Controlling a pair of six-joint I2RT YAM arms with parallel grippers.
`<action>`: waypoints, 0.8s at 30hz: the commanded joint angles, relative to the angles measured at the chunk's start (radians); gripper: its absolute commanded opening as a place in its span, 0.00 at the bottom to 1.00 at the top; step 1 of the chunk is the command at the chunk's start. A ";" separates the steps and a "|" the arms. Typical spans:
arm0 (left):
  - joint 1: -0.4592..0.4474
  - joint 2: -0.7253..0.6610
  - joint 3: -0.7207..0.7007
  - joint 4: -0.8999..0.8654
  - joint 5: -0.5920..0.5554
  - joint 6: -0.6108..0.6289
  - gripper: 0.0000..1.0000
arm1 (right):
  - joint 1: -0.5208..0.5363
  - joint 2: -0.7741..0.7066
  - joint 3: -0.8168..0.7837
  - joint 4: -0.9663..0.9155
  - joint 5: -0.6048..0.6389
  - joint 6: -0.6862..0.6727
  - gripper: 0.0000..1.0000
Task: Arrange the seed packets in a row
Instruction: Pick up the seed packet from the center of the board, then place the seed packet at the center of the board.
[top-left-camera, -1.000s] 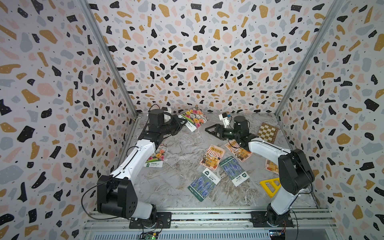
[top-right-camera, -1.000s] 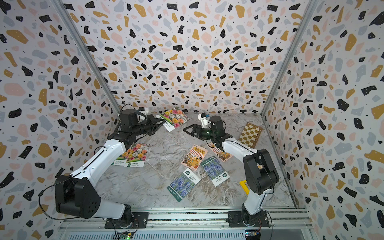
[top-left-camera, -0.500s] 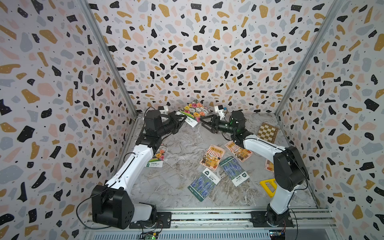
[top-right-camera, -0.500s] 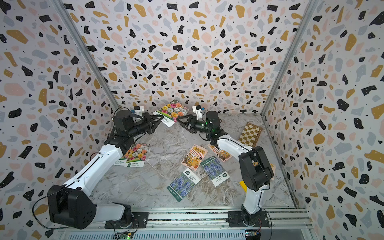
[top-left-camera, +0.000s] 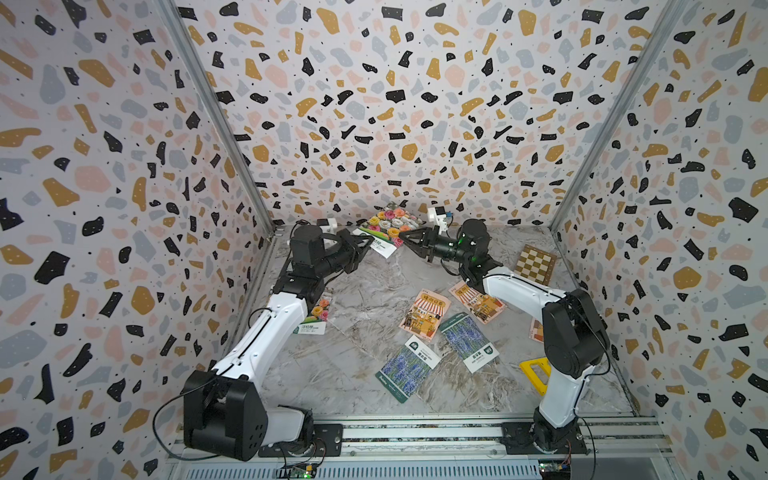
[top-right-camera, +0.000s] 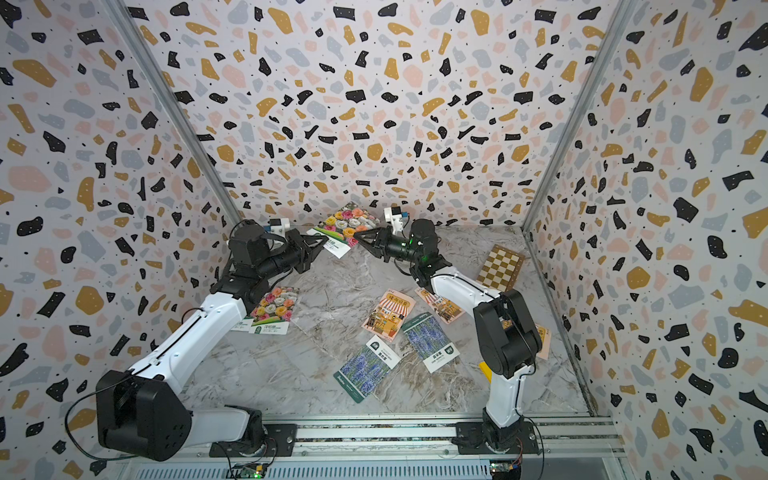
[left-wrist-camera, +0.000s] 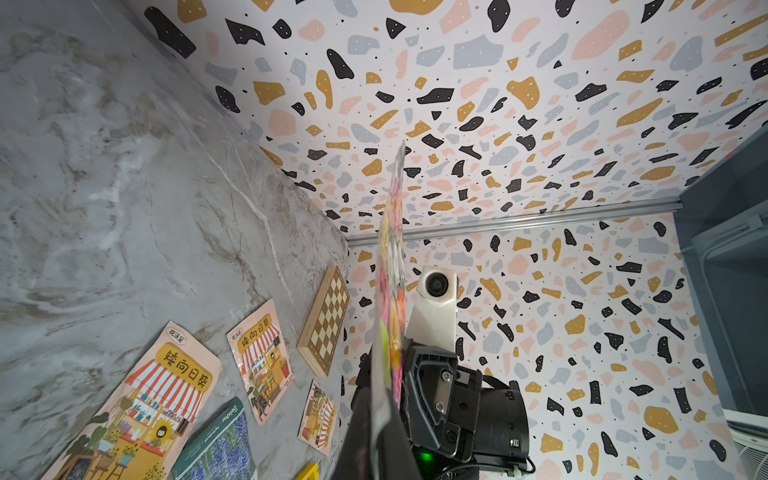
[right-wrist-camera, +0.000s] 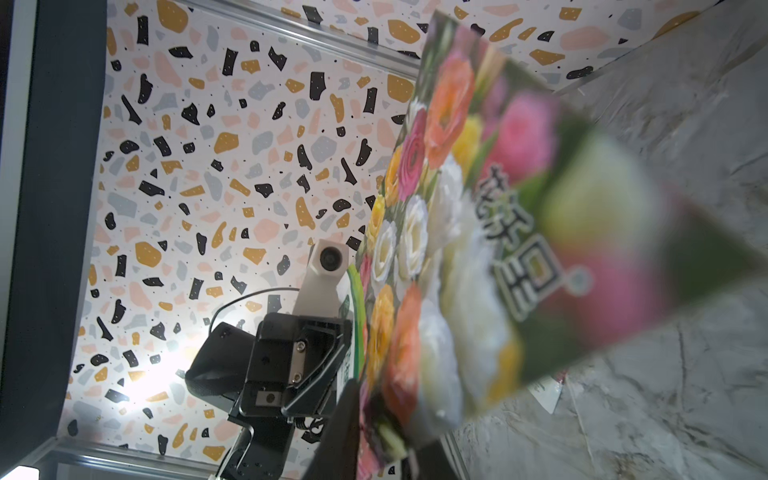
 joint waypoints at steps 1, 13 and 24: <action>-0.005 -0.034 -0.011 0.026 -0.008 0.005 0.00 | 0.005 -0.002 0.031 0.015 0.003 -0.012 0.12; 0.052 -0.093 0.096 -0.569 -0.133 0.473 0.82 | 0.011 -0.007 0.001 -0.335 0.042 -0.337 0.00; 0.199 -0.221 0.133 -0.908 -0.381 0.881 0.99 | 0.196 0.109 0.013 -0.560 0.036 -0.569 0.00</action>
